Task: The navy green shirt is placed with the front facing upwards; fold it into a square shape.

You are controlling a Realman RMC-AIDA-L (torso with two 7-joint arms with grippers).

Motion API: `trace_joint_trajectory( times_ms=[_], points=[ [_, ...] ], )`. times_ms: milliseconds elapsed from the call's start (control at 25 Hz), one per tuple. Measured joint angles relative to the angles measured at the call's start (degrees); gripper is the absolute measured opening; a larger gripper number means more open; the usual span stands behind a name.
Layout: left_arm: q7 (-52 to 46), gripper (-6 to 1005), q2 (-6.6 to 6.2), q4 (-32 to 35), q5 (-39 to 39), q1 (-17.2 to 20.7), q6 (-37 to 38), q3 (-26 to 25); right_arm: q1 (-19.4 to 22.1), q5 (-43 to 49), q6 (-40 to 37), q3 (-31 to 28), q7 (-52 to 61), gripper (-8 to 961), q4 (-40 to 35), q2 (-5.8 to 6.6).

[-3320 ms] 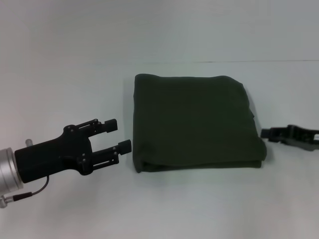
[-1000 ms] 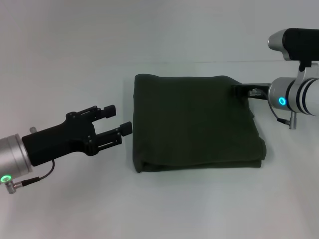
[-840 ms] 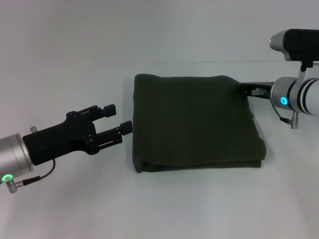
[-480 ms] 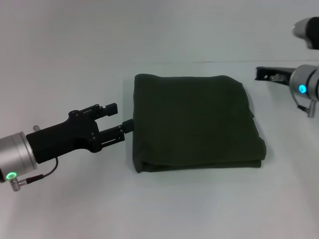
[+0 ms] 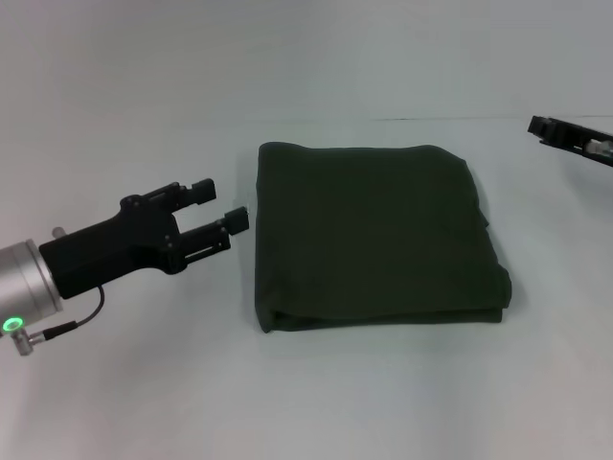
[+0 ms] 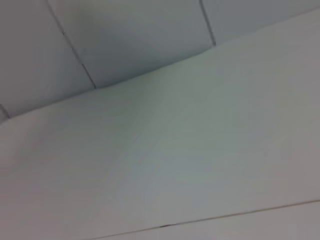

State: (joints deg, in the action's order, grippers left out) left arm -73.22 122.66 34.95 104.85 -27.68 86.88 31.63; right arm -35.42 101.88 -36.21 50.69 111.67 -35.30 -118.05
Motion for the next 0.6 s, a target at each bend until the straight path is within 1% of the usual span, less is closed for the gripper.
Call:
trace_joint_trajectory(
  times_ms=[120,280,320,360,520,600],
  points=[
    [-1.0,729,-0.09,0.5,-0.8,0.1,0.2,0.0,2.7,-4.5,-8.6,-4.3,-7.7,41,0.0,0.16],
    [-1.9,729,-0.15,1.1,-2.7,0.6,1.0,0.0,6.9,-6.6,-21.3,-10.6,-15.1,130,-0.2,0.17],
    [-2.2,729,-0.10,1.1,-4.0,0.9,1.8,0.0,8.9,-6.9,-26.1,-13.0,-16.8,152,-0.7,0.17],
    [-2.2,730,-0.10,1.1,-4.0,0.9,1.8,0.0,8.9,-6.9,-26.1,-13.0,-16.8,175,-0.7,0.17],
    [-2.3,730,0.24,1.1,-6.2,1.4,3.6,-0.6,13.2,-7.5,-36.7,-19.6,-20.4,264,-0.6,0.02],
    [-2.3,730,0.35,1.0,-6.6,1.6,4.3,-1.1,14.9,-7.9,-40.7,-22.7,-22.7,349,-0.3,-0.46]
  ],
)
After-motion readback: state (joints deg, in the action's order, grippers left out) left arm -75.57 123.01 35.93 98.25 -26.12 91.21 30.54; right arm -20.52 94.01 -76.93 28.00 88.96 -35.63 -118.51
